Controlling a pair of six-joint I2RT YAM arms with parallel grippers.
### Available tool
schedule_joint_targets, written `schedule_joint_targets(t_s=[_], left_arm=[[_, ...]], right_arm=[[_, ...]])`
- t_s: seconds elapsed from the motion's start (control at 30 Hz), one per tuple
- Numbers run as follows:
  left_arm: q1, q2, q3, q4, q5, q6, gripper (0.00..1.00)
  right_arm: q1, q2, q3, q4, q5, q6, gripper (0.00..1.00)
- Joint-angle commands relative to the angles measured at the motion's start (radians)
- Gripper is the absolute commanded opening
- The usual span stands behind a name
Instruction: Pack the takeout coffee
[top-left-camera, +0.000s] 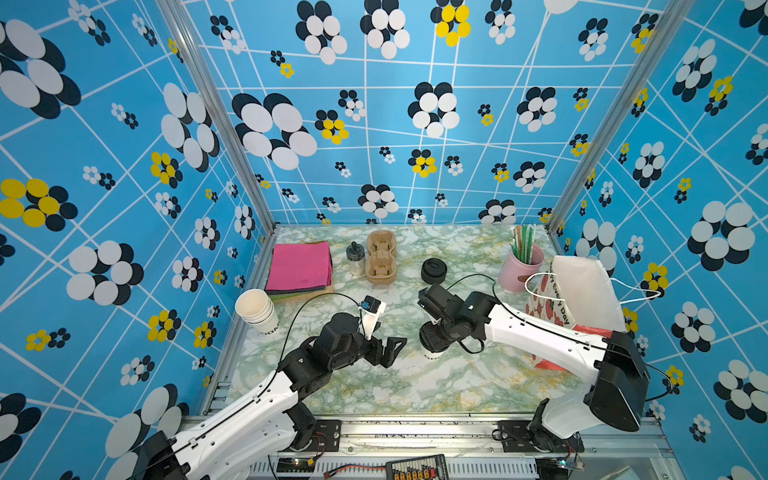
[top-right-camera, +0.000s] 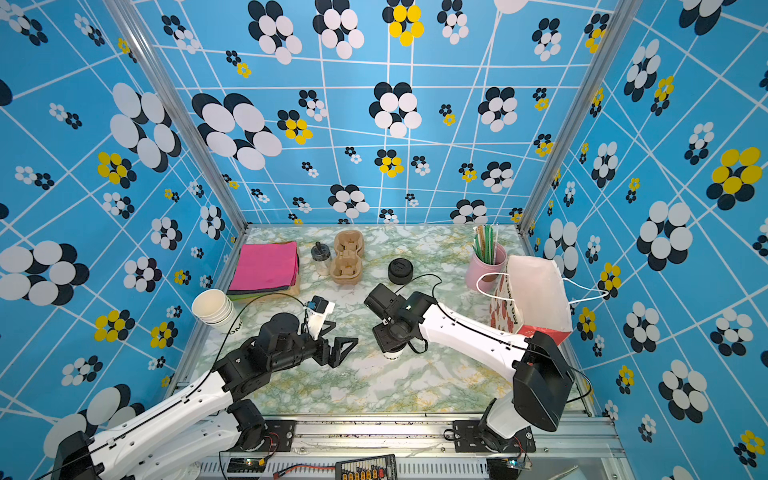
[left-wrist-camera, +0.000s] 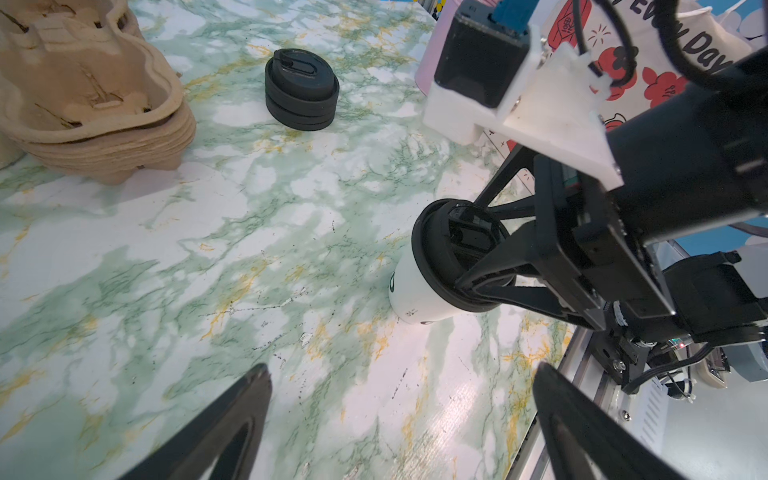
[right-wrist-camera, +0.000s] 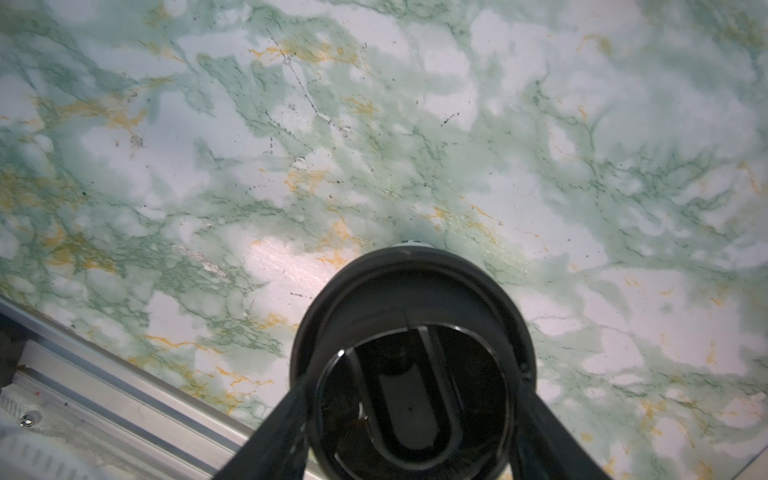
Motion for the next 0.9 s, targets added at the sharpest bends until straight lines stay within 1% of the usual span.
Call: schedule_joint_targets(t_s=[0.0, 0.1, 0.37, 0.7, 0.83, 0.87], left_arm=[[0.009, 0.043, 0.032, 0.010, 0.004, -0.052, 0.99], [0.031, 0.097, 0.044, 0.033, 0.056, -0.092, 0.99], [0.047, 0.225, 0.072, 0.121, 0.151, -0.176, 0.91], [0.048, 0.373, 0.120, 0.157, 0.173, -0.249, 0.77], [0.049, 0.430, 0.144, 0.182, 0.199, -0.256, 0.68], [0.049, 0.442, 0.152, 0.183, 0.206, -0.256, 0.68]], right_arm=[[-0.003, 0.152, -0.148, -0.194, -0.024, 0.040, 0.55], [-0.001, 0.152, -0.174, -0.195, -0.023, 0.049, 0.55], [0.011, 0.157, -0.204, -0.182, -0.028, 0.061, 0.54], [0.014, 0.144, -0.210, -0.167, -0.033, 0.054, 0.52], [0.016, 0.135, -0.221, -0.158, -0.039, 0.053, 0.51], [0.016, 0.132, -0.222, -0.154, -0.038, 0.053, 0.51]])
